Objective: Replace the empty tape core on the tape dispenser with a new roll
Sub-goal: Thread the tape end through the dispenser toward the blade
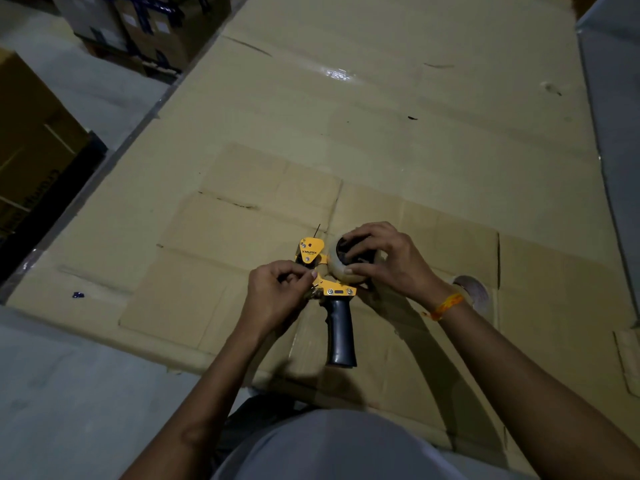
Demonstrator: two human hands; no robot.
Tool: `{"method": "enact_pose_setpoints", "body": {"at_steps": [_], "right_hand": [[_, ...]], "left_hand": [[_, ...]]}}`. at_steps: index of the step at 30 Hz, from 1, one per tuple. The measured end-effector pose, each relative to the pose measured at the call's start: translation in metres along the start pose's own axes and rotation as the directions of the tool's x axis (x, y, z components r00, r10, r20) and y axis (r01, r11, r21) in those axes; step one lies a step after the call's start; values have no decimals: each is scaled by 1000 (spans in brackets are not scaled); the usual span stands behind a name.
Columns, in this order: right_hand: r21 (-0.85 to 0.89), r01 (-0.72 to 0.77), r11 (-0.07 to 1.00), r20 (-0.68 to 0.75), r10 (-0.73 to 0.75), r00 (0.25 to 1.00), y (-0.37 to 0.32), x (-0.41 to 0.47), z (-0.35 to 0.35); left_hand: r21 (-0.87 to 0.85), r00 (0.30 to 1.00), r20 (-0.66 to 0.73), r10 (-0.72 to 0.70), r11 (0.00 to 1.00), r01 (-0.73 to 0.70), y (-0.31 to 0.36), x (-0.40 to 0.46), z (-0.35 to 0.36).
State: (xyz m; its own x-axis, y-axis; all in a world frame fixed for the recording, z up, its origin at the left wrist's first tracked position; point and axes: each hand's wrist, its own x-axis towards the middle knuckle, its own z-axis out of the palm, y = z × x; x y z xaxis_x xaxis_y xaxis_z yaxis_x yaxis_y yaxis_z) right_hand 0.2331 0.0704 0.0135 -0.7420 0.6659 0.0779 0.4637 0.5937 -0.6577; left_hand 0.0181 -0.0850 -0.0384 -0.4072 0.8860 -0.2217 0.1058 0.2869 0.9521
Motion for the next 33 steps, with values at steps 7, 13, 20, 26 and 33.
{"method": "enact_pose_setpoints", "body": {"at_steps": [7, 13, 20, 26, 33], "right_hand": [[4, -82, 997, -52, 82, 995, 20, -23, -19], [-106, -99, 989, -59, 93, 994, 33, -30, -26], [-82, -84, 993, -31, 82, 996, 27, -30, -17], [-74, -96, 993, 8, 97, 995, 27, -30, -19], [-96, -112, 989, 53, 118, 992, 22, -29, -21]], "left_hand": [[329, 963, 34, 268, 907, -265, 30, 10, 3], [772, 965, 181, 190, 580, -259, 54, 30, 18], [895, 887, 434, 156, 35, -444, 76, 60, 33], [858, 845, 505, 174, 3, -514, 69, 69, 30], [849, 835, 509, 209, 39, -528, 65, 73, 31]]}}
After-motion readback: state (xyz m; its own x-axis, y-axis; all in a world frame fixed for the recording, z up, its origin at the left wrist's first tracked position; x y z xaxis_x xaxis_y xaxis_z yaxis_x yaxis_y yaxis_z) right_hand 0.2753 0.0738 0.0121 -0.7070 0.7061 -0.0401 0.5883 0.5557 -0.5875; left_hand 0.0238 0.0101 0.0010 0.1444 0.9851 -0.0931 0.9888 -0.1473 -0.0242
